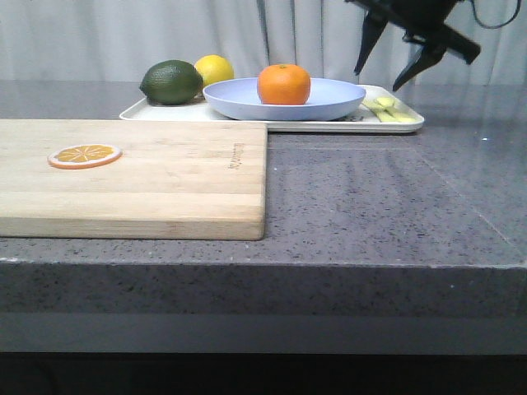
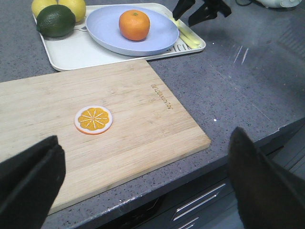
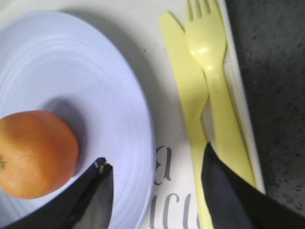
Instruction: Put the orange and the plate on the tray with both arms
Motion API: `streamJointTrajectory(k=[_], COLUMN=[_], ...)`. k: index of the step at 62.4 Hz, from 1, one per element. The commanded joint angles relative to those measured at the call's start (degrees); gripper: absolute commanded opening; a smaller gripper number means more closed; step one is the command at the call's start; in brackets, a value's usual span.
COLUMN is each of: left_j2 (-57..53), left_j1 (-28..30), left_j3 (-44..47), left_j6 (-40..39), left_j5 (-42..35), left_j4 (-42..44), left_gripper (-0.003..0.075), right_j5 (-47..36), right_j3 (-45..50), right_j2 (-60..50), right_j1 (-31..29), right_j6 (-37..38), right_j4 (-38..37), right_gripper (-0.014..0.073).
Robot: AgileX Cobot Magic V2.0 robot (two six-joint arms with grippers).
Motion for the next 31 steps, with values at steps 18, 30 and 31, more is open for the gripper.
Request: streamJointTrajectory(k=[18,30,31], left_j2=[0.45,0.45,0.45], left_j1=[0.22,0.22,0.22], left_j3=[-1.44,-1.44,-1.44], left_j6=[-0.49,-0.49,-0.49], left_j5=[-4.50,-4.50,-4.50], left_j4=[-1.02,-1.02,-1.02], left_gripper=[0.0673,0.0673,0.0673], right_j5=[-1.31,-2.51,-2.86], right_j3=[-1.59,6.05,7.64], right_j2=[-20.35,-30.87,-32.15], right_j1=[1.15,1.69,1.69], right_j6=[-21.27,-24.89,-24.89], right_j4=[-1.50,-4.63,-4.91], right_gripper=[0.0436,0.0436,0.0436])
